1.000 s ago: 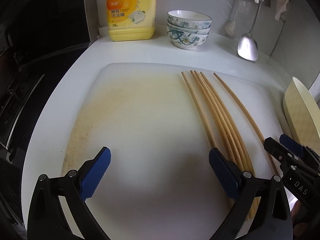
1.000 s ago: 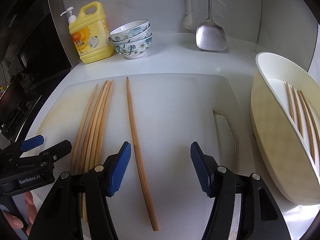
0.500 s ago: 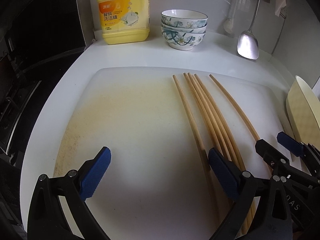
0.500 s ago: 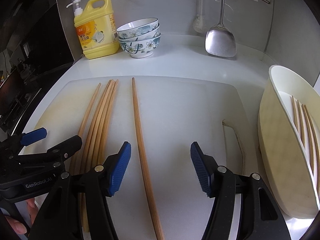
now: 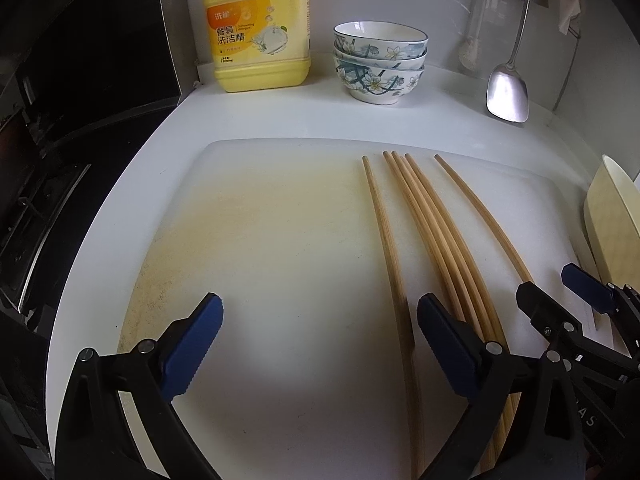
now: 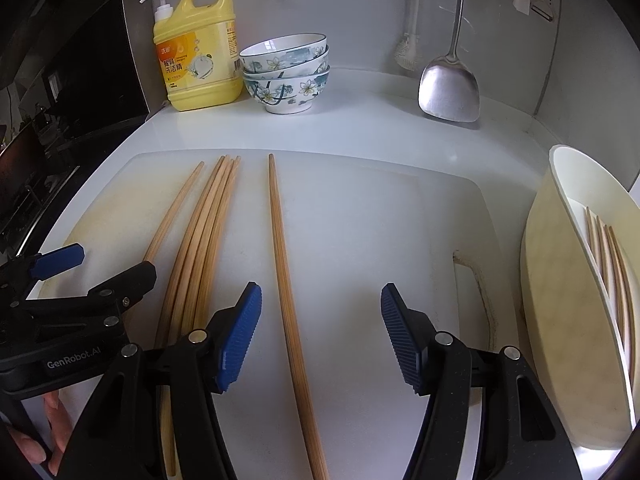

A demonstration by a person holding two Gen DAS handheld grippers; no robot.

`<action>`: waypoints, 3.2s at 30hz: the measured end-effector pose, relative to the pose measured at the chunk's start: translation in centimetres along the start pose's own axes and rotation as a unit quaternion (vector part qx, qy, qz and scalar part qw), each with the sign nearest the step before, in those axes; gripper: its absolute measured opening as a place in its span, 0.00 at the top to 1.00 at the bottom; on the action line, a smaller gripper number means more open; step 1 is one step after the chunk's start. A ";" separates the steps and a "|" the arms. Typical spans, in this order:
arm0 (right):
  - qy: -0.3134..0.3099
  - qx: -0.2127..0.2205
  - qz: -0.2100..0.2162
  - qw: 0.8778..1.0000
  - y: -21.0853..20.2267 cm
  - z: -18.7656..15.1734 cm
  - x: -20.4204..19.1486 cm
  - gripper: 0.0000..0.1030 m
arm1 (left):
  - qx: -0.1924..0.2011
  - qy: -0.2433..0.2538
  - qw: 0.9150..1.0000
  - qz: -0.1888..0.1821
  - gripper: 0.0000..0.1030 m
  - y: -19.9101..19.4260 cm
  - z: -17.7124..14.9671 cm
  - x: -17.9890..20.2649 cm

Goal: Organize utensils
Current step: 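Close the left tool on one chopstick while the right tool grasps another, then lift and carry both held chopsticks over the cream basin, then open both tools to drop the chopsticks into the cream basin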

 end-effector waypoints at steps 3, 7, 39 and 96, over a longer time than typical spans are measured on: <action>-0.007 0.004 0.003 1.000 0.0 0.0 -0.4 0.49 | 0.008 0.014 1.000 -0.008 0.37 -0.4 0.2 0.7; -0.026 0.008 0.007 1.000 -0.1 0.1 -1.5 0.72 | 0.009 0.029 0.999 -0.021 0.57 -0.7 0.3 1.5; 0.121 0.042 -0.014 0.992 -11.9 2.3 0.5 0.94 | 0.012 0.122 0.985 -0.120 0.93 -10.9 5.0 1.5; 0.273 -0.018 -0.103 0.956 -10.6 -2.6 30.2 0.82 | -0.060 0.304 0.933 -0.182 0.37 -4.2 5.4 35.1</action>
Point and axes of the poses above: each gripper's, at about its wrist camera, not at the fingertips, and y roughly the way its jaws point, x to its right, z to its top, the point moved 1 cm from there along y, roughly the way its jaws point
